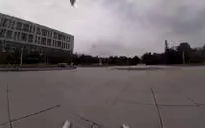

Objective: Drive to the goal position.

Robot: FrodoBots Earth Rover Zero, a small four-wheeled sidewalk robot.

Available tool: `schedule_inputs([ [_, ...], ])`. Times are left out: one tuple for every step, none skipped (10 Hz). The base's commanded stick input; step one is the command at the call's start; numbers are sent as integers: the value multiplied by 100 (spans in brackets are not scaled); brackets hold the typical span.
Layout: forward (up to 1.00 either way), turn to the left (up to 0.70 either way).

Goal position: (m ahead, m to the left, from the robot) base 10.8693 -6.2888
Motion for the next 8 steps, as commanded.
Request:
schedule_inputs([
  [70, -29],
  [70, 0],
  [70, 0],
  [70, 0],
  [70, 0],
  [70, 0],
  [70, -29],
  [70, -20],
])
